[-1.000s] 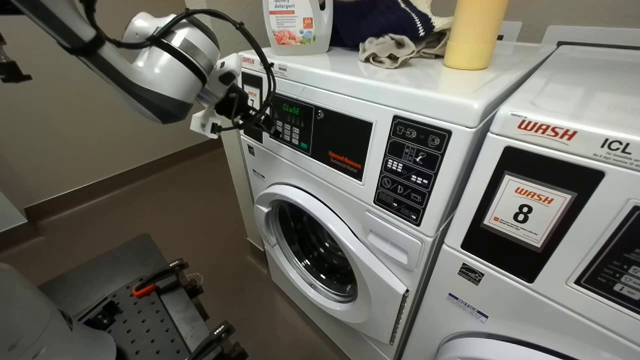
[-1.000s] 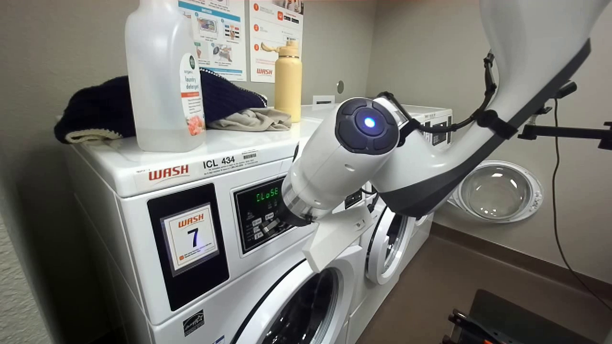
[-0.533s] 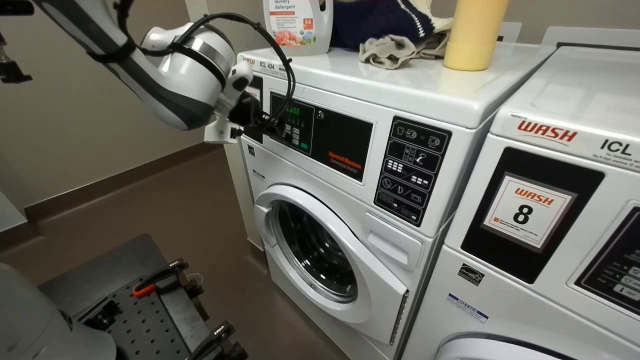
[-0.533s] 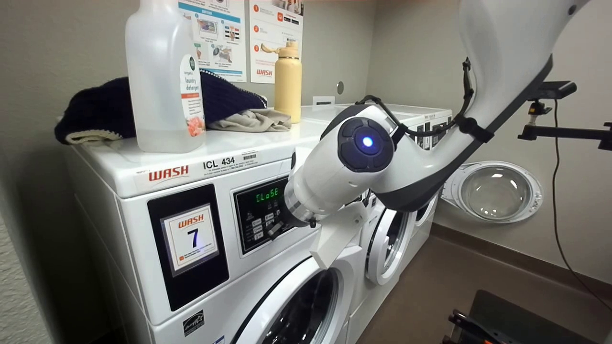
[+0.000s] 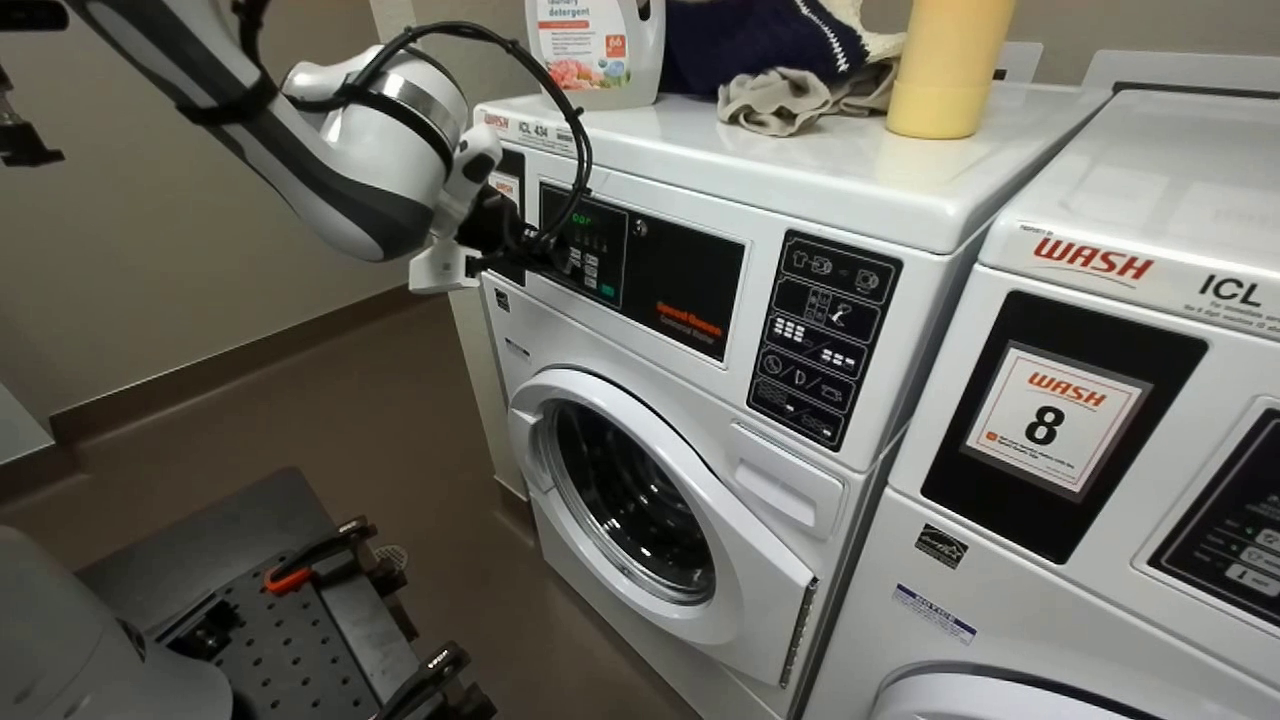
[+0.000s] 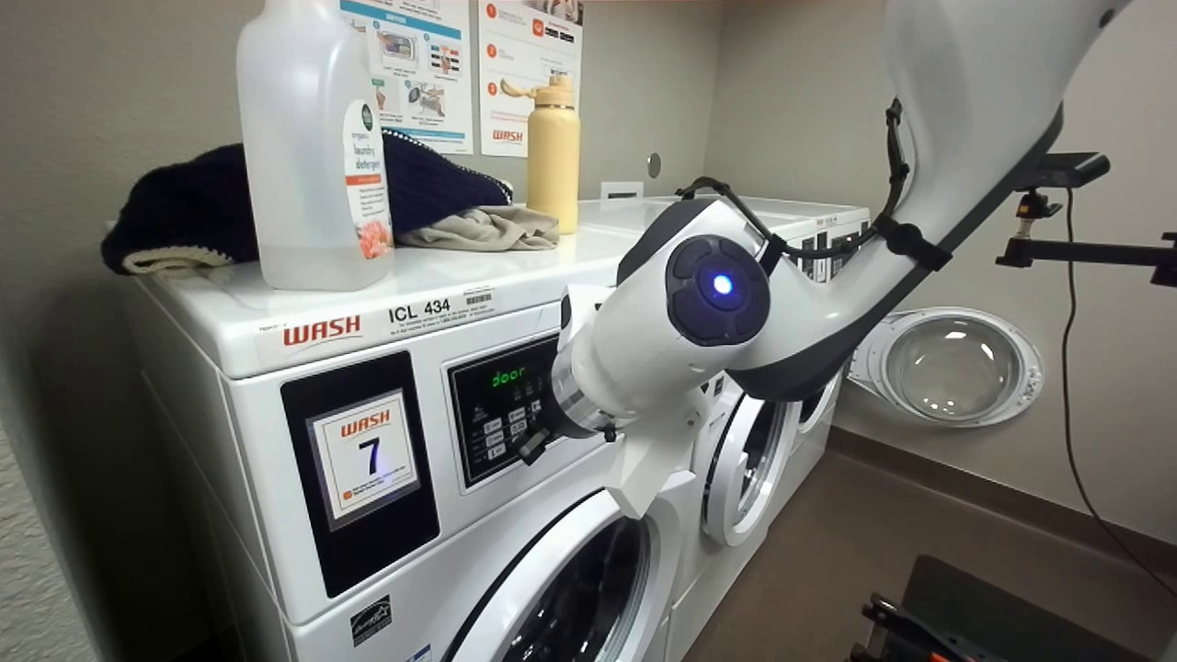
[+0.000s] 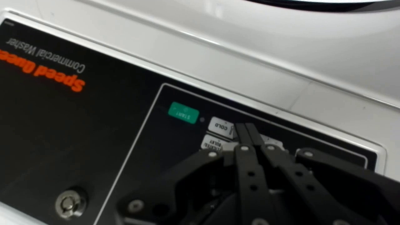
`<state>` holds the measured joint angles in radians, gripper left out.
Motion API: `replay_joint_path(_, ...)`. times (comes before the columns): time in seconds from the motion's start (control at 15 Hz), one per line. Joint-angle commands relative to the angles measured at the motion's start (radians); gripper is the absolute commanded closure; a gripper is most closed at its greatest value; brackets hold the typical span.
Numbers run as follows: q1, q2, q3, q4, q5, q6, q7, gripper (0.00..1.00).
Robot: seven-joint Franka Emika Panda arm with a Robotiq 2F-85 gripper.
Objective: Press the buttons on the top left corner of the washing machine
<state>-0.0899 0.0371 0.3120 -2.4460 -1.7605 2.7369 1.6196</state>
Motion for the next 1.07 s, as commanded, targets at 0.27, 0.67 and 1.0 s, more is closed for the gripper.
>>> replay_joint_path(0.27,0.006,0.017,0.010,0.051,0.227,0.115,-0.118,1.00)
replay_joint_path(0.67,0.033,-0.008,0.047,0.036,0.568,0.193,-0.384,1.00)
replay_joint_path(1.0,0.058,-0.028,0.091,0.025,0.823,0.140,-0.576,1.00)
